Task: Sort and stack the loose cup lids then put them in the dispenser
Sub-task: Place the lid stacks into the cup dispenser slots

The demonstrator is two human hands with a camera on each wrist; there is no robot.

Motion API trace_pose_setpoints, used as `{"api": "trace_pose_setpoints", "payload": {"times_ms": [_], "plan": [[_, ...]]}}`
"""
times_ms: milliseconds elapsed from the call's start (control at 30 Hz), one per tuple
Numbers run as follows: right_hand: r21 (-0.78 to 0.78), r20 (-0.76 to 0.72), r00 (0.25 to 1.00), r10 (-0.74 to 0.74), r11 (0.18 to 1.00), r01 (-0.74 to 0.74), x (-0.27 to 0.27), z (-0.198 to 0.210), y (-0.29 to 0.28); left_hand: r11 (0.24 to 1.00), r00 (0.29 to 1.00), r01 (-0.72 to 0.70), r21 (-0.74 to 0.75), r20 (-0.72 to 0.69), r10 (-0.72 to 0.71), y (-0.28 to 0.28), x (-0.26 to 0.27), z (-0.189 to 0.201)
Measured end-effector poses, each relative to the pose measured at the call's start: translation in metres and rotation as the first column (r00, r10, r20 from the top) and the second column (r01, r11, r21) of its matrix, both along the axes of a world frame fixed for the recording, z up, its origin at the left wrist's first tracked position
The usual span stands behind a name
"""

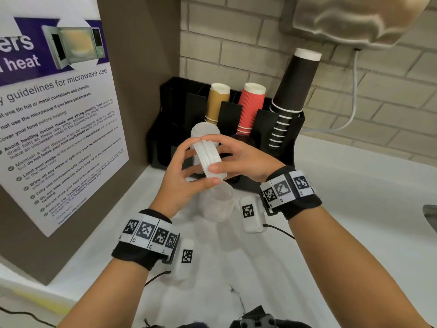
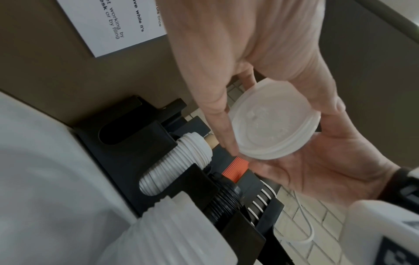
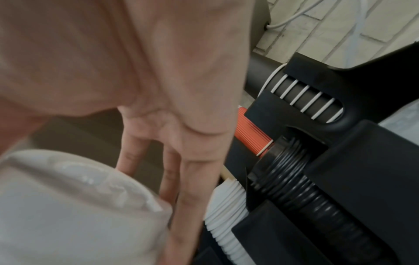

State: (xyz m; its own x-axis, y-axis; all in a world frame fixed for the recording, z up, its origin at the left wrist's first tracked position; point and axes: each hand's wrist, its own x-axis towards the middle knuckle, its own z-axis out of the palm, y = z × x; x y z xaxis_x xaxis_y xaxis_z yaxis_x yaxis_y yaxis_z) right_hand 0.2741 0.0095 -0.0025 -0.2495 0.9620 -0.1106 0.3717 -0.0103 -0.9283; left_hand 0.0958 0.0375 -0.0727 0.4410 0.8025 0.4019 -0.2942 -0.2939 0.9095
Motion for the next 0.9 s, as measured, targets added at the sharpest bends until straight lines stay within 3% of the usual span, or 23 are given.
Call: {"api": "trace_pose_setpoints", "payload": {"times_ms": [700,800,900], "plan": [[0.178,0.037,0.994,-0.108,0.979,0.099,-0.009,0.0,-0.004,0.999,1.0,0.017,-0.028,-0.025,-0.018,0.004,0.001,0.006],[0.21,0.024,0.975,-0.22,0.955,0.21,0.012,0.006,-0.001,0.999,0.998,-0.03,-0.044,-0.05,0.027,0.006,-0.004,0.007],[0.304,0.078,0.883,-0.463,0.854,0.422,0.052,0.011,0.004,0.992,0.989,-0.126,-0.028,-0.085,0.123,0.011,-0.013,0.007]]}}
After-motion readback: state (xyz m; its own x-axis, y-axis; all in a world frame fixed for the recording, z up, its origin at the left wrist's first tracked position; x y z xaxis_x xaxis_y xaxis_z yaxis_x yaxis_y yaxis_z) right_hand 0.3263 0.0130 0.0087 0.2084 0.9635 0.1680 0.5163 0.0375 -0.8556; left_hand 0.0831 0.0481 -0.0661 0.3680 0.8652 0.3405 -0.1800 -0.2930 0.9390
